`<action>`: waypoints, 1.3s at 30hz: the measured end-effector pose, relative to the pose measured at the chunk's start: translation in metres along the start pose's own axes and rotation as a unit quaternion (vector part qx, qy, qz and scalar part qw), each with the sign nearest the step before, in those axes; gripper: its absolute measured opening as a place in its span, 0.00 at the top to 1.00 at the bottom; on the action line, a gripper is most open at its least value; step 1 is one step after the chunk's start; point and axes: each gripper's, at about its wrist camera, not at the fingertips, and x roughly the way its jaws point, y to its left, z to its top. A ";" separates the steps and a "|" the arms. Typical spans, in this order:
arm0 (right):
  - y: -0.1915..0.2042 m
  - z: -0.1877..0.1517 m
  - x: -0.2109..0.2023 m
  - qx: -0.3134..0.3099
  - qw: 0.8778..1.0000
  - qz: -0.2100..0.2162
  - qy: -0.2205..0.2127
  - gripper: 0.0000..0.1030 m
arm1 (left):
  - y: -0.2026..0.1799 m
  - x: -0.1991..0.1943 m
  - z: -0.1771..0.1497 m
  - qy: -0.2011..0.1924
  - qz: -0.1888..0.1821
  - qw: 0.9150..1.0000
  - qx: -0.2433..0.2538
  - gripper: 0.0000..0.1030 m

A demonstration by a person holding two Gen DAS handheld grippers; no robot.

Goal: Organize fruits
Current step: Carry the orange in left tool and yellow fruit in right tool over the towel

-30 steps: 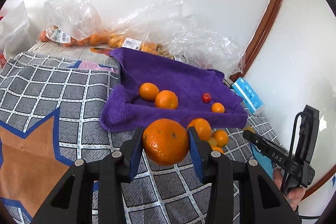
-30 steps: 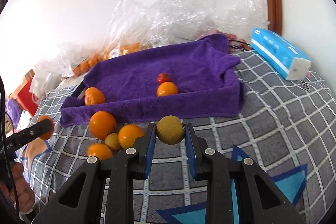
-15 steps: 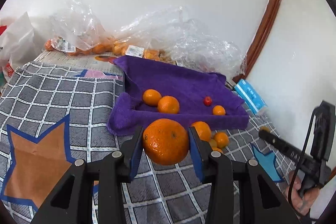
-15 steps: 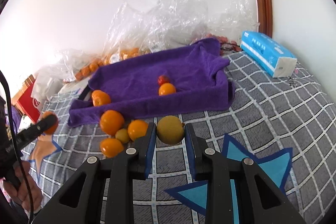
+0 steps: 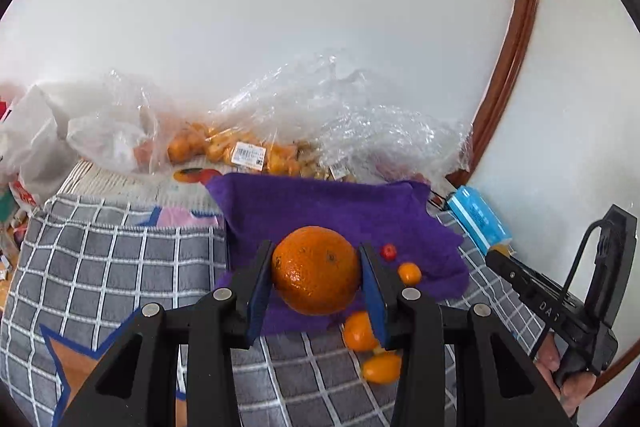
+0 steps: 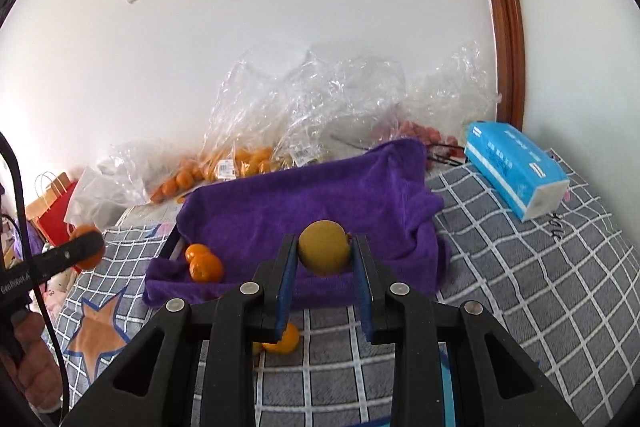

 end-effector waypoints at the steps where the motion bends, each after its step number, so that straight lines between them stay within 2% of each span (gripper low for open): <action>1: -0.001 0.003 0.004 0.000 1.000 -0.001 0.000 0.73 | -0.001 0.005 0.003 -0.001 0.000 1.000 -0.002 0.62; 5: -0.005 0.019 0.022 0.010 1.000 0.001 -0.001 0.73 | -0.001 0.029 0.010 -0.002 0.009 1.000 -0.007 0.62; 10: -0.004 0.032 0.041 0.009 1.000 0.002 -0.010 0.73 | 0.009 0.050 -0.003 -0.008 0.008 1.000 -0.015 0.62; 13: -0.006 0.024 0.058 0.015 1.000 0.006 -0.007 0.73 | 0.015 0.056 -0.014 -0.012 0.001 1.000 -0.021 0.62; 17: -0.012 0.009 0.072 0.016 1.000 0.017 0.006 0.73 | 0.015 0.063 -0.019 -0.020 0.023 1.000 0.001 0.62; 22: -0.016 0.007 0.075 0.005 1.000 -0.005 0.003 0.73 | 0.019 0.072 -0.020 -0.001 -0.003 1.000 -0.022 0.62; 31: -0.025 0.004 0.086 0.024 0.999 -0.007 0.022 0.73 | 0.026 0.085 -0.024 0.012 0.003 0.999 -0.031 0.62; 39: -0.027 -0.001 0.096 0.031 0.999 -0.010 0.036 0.73 | 0.024 0.092 -0.027 0.024 -0.007 0.999 -0.032 0.62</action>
